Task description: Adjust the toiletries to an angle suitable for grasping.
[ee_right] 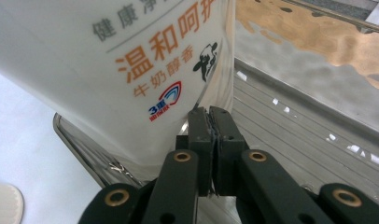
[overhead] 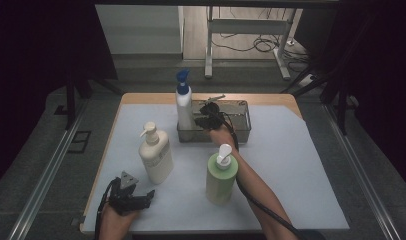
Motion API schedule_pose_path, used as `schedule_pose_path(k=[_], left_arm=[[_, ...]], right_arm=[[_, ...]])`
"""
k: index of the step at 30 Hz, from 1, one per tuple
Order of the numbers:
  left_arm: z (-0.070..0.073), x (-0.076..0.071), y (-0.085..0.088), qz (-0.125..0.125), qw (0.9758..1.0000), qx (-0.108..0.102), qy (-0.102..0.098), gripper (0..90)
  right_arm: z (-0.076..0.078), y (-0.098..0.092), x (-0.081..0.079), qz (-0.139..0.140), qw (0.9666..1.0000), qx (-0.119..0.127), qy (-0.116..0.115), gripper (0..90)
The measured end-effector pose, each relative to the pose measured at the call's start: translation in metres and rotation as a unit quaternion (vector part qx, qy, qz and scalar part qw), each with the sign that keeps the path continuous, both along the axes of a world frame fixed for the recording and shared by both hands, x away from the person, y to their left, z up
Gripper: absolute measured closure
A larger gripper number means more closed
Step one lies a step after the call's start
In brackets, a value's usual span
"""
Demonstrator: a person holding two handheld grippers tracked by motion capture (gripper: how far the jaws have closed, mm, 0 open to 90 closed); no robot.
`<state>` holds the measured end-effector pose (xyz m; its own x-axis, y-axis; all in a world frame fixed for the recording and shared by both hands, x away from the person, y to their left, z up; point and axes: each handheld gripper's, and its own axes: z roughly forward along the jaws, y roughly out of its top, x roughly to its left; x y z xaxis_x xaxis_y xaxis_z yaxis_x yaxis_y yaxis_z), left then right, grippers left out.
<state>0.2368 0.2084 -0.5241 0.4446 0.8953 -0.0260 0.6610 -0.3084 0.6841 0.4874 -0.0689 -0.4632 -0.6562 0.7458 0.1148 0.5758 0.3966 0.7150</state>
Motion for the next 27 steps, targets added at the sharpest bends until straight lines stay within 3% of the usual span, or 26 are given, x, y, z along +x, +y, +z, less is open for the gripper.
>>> schedule_pose_path(k=[12, 27], left_arm=[[0.000, 0.000, 0.000, -0.002, 1.0000, 0.002, 0.001, 12.7], [0.000, 0.000, 0.000, -0.001, 1.0000, 0.002, 0.001, 12.6]], right_arm=[[0.003, -0.006, -0.003, 0.001, 1.0000, 0.000, 0.000, 74.6], [0.017, -0.026, -0.015, 0.005, 0.9998, 0.010, -0.017, 50.3]])
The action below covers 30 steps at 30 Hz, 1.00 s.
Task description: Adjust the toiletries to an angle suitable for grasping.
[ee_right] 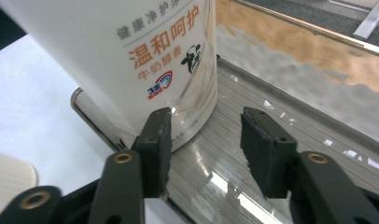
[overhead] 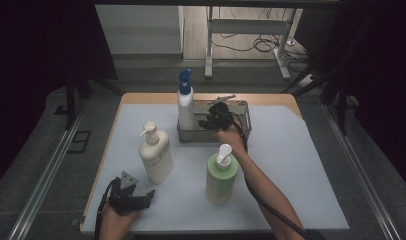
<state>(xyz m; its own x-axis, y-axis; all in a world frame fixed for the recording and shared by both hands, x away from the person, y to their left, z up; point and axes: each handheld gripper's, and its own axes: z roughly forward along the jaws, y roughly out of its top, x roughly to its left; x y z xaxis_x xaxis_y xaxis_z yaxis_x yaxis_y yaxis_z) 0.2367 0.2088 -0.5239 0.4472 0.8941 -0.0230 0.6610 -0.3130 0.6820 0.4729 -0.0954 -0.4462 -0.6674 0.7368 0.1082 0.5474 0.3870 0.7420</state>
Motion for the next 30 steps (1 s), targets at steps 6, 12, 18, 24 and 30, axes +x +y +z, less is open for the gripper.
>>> schedule_pose_path(k=[6, 12, 18, 24, 30], left_arm=[[0.000, 0.000, 0.000, 0.000, 1.0000, 0.000, 0.000, 12.6], [0.000, 0.000, 0.000, 0.000, 1.0000, 0.000, 0.000, 12.6], [0.000, 0.000, 0.000, 0.001, 1.0000, -0.002, -0.001, 12.6], [0.000, 0.000, 0.000, 0.001, 1.0000, -0.002, -0.001, 12.6], [0.000, 0.000, 0.000, 0.000, 1.0000, -0.002, 0.000, 12.6]], right_arm=[[0.005, -0.005, -0.007, 0.011, 0.9999, -0.009, -0.007, 41.5], [0.010, -0.010, -0.014, 0.017, 0.9997, -0.016, -0.010, 34.3], [0.013, -0.017, -0.021, 0.028, 0.9992, -0.025, -0.014, 29.6], [0.016, -0.024, -0.027, 0.040, 0.9987, -0.030, -0.014, 26.3], [0.016, -0.034, -0.034, 0.047, 0.9985, -0.023, -0.016, 24.2]])
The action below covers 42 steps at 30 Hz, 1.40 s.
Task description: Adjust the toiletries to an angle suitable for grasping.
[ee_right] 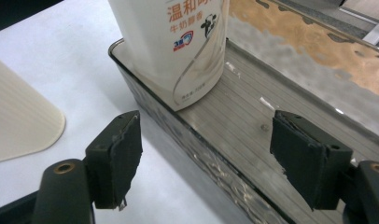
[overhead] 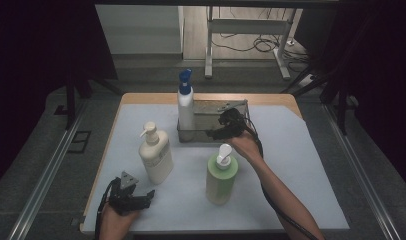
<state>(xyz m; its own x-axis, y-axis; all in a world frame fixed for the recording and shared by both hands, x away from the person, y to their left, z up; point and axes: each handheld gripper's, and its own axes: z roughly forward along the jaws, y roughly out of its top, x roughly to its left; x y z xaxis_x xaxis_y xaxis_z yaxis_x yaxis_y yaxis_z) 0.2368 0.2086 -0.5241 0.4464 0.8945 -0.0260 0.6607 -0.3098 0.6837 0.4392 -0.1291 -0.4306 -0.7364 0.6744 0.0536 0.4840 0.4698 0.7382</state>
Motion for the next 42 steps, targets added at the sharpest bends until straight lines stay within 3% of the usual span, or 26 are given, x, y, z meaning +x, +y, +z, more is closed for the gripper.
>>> schedule_pose_path(k=[23, 42], left_arm=[[0.000, 0.000, 0.000, 0.000, 1.0000, 0.002, 0.000, 12.6], [0.000, 0.000, 0.000, -0.001, 1.0000, 0.003, 0.000, 12.6]], right_arm=[[-0.002, -0.041, -0.032, 0.004, 1.0000, -0.006, -0.006, 20.4], [-0.008, -0.080, -0.067, -0.004, 0.9999, -0.009, -0.012, 15.0]])
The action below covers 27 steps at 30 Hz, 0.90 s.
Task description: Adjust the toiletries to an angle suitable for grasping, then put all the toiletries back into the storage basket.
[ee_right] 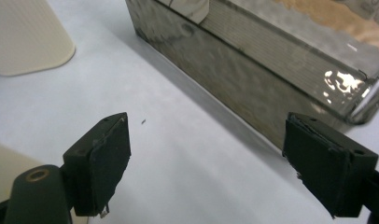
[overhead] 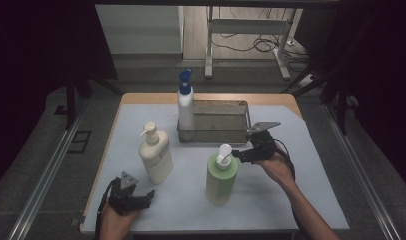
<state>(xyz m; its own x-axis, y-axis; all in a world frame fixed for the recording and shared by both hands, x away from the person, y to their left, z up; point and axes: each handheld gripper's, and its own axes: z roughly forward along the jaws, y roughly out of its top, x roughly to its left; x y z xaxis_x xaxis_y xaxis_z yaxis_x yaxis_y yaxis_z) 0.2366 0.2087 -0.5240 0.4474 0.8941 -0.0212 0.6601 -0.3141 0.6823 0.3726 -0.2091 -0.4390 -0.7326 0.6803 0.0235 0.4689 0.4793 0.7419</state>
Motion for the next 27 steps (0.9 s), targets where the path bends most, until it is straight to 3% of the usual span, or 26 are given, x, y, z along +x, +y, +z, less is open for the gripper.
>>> schedule_pose_path(k=[11, 27], left_arm=[[0.000, 0.000, 0.000, 0.000, 1.0000, 0.000, 0.000, 12.6], [0.000, 0.000, 0.000, 0.000, 1.0000, 0.000, 0.000, 12.6]], right_arm=[[-0.006, -0.019, -0.023, 0.004, 1.0000, 0.002, 0.000, 14.4], [-0.013, -0.030, -0.052, 0.018, 0.9998, 0.003, 0.008, 13.9]])
